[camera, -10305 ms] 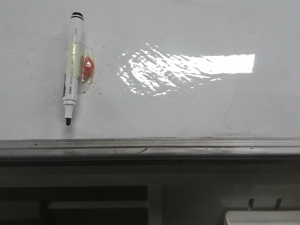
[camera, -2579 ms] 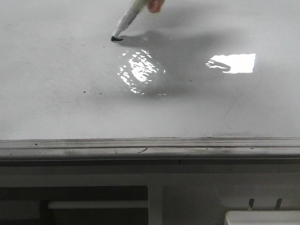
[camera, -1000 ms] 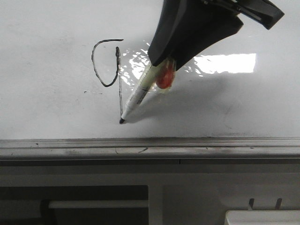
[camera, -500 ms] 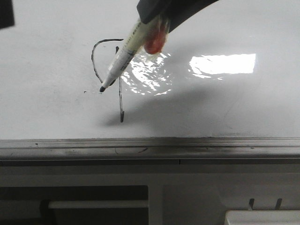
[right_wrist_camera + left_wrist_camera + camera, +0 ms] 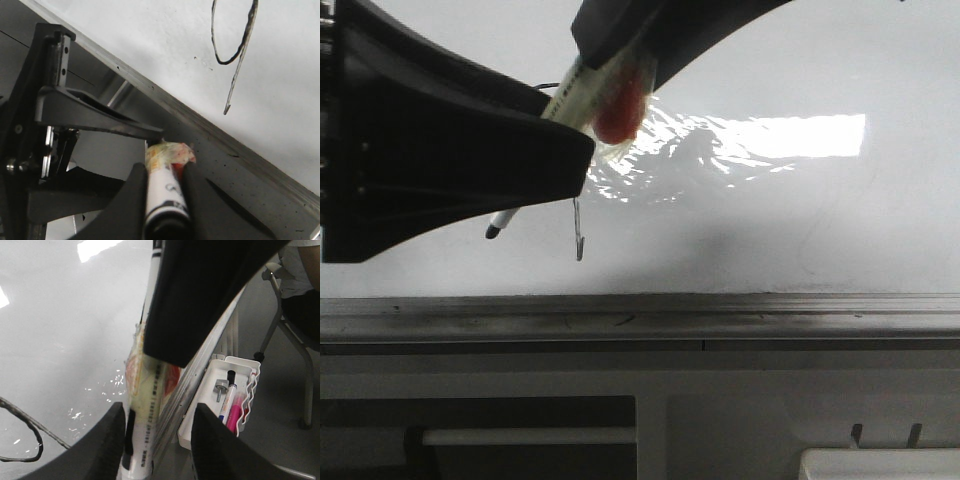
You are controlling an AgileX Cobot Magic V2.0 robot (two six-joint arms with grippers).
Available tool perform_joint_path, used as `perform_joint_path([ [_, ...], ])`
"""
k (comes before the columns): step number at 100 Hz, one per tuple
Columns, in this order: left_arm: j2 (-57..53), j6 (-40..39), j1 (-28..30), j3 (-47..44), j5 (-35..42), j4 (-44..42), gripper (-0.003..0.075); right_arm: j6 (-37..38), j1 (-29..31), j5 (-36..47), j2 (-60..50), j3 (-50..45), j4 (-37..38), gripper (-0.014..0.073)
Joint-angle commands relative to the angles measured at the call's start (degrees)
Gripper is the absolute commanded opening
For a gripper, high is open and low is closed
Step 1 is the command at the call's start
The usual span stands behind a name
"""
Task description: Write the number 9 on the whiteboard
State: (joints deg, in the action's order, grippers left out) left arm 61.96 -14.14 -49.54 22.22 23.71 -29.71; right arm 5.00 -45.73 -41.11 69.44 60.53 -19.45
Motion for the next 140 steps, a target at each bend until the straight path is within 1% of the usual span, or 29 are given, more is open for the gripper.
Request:
perform_joint_path([
  [1,0.53,-0.2,-0.29,2.45,4.82,1.26,0.0274,-0.3,-0.01,2.58,-1.54,1.54,-1.17,-0.0057],
  [12,1.04,-0.2,-0.29,2.66,4.82,1.26,0.0271,-0.3,-0.01,2.58,-1.54,1.54,-1.17,-0.0057],
  [19,1.04,-0.2,-0.29,2.66,4.82,1.26,0.0234,-0.3,-0.01,2.58,-1.54,1.54,-1.17,-0.0057],
  [20,1.04,-0.2,-0.29,2.66,4.82,1.26,0.0216,-0.3,-0.01,2.58,-1.54,1.54,-1.17,-0.0057],
  [21,1.04,-0.2,-0.29,2.66,4.82,1.26,0.0216,-0.3,-0.01,2.58,-1.54,1.54,-1.17,-0.0057],
  [43,1.04,-0.2,-0.29,2.66,4.95,1.26,-0.0022,-0.3,-0.01,2.49,-1.54,1.54,-1.17,-0.0057],
  [68,1.04,-0.2,-0.29,2.66,5.21,1.26,-0.002,-0.3,-0.01,2.49,-1.54,1.54,-1.17,-0.0057],
  [73,1.04,-0.2,-0.29,2.66,5.21,1.36,-0.002,-0.3,-0.01,2.49,-1.54,1.54,-1.17,-0.0046],
  [80,1.04,-0.39,-0.29,2.66,5.21,1.6,-0.002,-0.54,-0.01,2.49,-1.54,1.54,-1.04,0.0013],
  [87,1.04,-0.57,-0.29,2.66,5.21,2.74,-0.002,-0.54,-0.01,2.49,-1.54,1.54,-0.52,0.0129],
  [88,1.04,-0.59,-0.29,2.66,5.21,2.92,-0.002,-0.54,-0.01,2.49,-1.54,1.54,-0.39,0.0157],
  [92,1.04,-0.59,-0.29,2.66,4.92,5.13,-0.002,-0.54,-0.01,2.49,-1.54,1.54,-0.11,0.0236],
  [97,0.89,-0.68,-0.29,2.66,4.0,9.6,-0.002,-0.54,-0.01,2.76,-1.54,1.54,-0.11,0.031],
  [102,0.91,-0.68,-0.29,2.66,2.52,16.3,-0.002,-0.54,-0.01,3.43,-1.54,1.54,-0.11,0.0348],
  [124,-1.17,-0.57,-0.16,2.66,-5.21,37.41,-0.002,-0.54,-0.01,4.17,-1.54,1.54,-0.11,0.0337],
  [131,-2.56,-0.19,1.26,2.78,-7.12,40.69,-0.002,-0.54,-0.01,3.79,-1.54,1.54,-0.11,0.0337],
  [140,-4.23,-0.19,5.08,2.99,-10.43,43.24,-0.002,-0.54,-0.01,3.4,-1.54,1.54,-0.11,0.0337],
])
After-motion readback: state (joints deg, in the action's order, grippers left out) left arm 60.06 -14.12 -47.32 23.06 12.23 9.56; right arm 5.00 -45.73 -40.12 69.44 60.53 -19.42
